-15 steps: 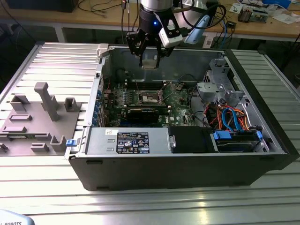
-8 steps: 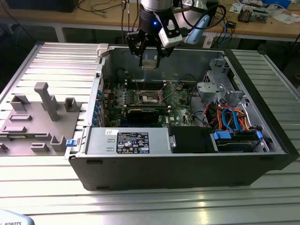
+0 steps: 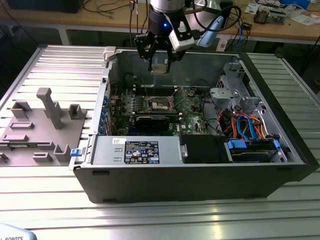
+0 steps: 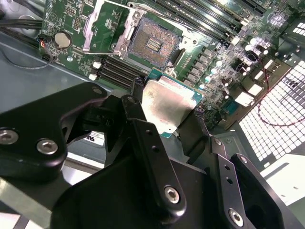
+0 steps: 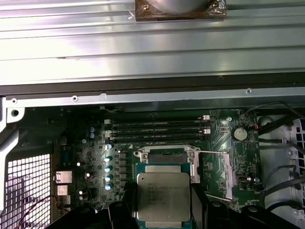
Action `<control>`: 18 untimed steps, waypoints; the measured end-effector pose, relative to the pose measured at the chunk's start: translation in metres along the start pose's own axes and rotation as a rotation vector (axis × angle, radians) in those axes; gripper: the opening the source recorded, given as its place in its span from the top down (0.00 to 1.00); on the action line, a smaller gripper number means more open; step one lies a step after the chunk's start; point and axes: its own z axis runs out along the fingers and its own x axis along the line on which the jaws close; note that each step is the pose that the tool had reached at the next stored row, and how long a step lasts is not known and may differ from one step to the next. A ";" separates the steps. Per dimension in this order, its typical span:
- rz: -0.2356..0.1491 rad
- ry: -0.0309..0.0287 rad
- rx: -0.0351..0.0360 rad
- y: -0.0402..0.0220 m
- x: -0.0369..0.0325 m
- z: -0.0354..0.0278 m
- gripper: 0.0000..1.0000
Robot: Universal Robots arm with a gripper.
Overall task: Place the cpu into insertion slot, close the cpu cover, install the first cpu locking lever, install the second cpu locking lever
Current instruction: 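Place the cpu into insertion slot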
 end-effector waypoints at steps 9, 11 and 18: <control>0.008 -0.0007 0.0003 -0.0001 0.0000 0.0009 0.46; 0.009 -0.0008 0.0003 -0.0001 0.0000 0.0011 0.46; 0.012 -0.0010 0.0005 -0.0001 0.0000 0.0016 0.46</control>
